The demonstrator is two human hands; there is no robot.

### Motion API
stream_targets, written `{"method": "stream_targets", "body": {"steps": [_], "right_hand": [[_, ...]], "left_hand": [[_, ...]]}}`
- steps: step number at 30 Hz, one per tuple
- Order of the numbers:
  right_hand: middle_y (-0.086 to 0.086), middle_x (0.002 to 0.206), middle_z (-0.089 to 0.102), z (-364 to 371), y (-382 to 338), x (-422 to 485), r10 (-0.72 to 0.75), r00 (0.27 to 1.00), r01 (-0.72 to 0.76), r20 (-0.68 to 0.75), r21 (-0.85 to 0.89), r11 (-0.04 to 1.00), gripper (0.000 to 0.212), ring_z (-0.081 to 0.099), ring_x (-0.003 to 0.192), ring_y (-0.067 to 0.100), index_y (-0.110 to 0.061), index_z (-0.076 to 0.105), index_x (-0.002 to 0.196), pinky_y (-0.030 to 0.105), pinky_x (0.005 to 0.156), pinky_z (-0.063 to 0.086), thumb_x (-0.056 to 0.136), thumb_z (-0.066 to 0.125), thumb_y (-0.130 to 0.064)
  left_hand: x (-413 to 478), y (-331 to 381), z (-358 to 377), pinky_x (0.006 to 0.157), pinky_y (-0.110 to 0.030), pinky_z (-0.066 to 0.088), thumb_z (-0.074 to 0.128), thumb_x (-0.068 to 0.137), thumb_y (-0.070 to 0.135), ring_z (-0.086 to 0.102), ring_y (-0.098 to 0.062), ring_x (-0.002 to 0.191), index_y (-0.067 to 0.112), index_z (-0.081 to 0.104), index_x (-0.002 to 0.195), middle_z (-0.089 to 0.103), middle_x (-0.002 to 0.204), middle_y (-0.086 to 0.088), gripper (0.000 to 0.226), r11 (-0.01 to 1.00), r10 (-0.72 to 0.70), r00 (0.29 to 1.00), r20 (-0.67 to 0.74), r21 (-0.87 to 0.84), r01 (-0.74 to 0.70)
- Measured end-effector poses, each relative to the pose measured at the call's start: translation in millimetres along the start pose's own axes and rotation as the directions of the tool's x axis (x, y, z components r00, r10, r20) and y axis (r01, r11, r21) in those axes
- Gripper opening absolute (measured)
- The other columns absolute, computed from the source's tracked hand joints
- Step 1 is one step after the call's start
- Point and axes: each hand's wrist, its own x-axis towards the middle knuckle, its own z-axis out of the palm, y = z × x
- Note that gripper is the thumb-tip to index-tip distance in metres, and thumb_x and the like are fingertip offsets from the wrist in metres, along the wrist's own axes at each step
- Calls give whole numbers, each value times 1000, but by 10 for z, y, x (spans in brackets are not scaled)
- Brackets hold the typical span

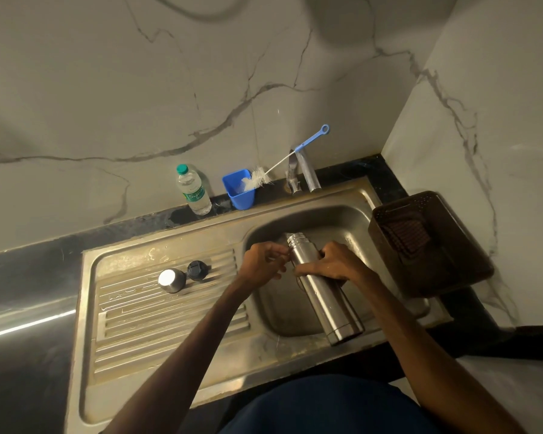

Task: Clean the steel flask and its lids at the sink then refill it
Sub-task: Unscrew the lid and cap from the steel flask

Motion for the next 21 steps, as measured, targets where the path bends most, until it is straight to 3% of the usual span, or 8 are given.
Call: {"method": "stream_targets", "body": {"steps": [7, 17, 21], "right_hand": [[5, 104, 70, -16, -45, -59, 3, 1000, -3, 12, 23, 1000, 85, 68, 83, 17, -12, 66, 119, 32, 68, 57, 59, 86, -69], [6, 98, 70, -30, -104, -112, 13, 997, -26, 73, 171, 985, 81, 71, 79, 17, -10, 62, 122, 27, 58, 52, 68, 84, -65], [6, 96, 73, -13, -126, -126, 24, 995, -48, 94, 255, 966, 78, 74, 80, 20, -10, 64, 116, 28, 61, 55, 66, 83, -67]], "left_hand": [[-59, 38, -11, 68, -43, 65, 72, 95, 7, 74, -21, 74, 19, 75, 100, 79, 94, -9, 13, 1000, 8, 1000, -7, 6, -8], [-138, 117, -34, 67, -41, 65, 73, 95, 11, 77, -26, 79, 22, 75, 94, 79, 89, -6, 12, 999, 29, 999, -24, 30, -28], [-128, 113, -55, 68, -42, 65, 70, 96, 6, 77, -26, 78, 11, 76, 104, 78, 91, -11, 11, 999, 30, 999, -27, 33, -29]]}}
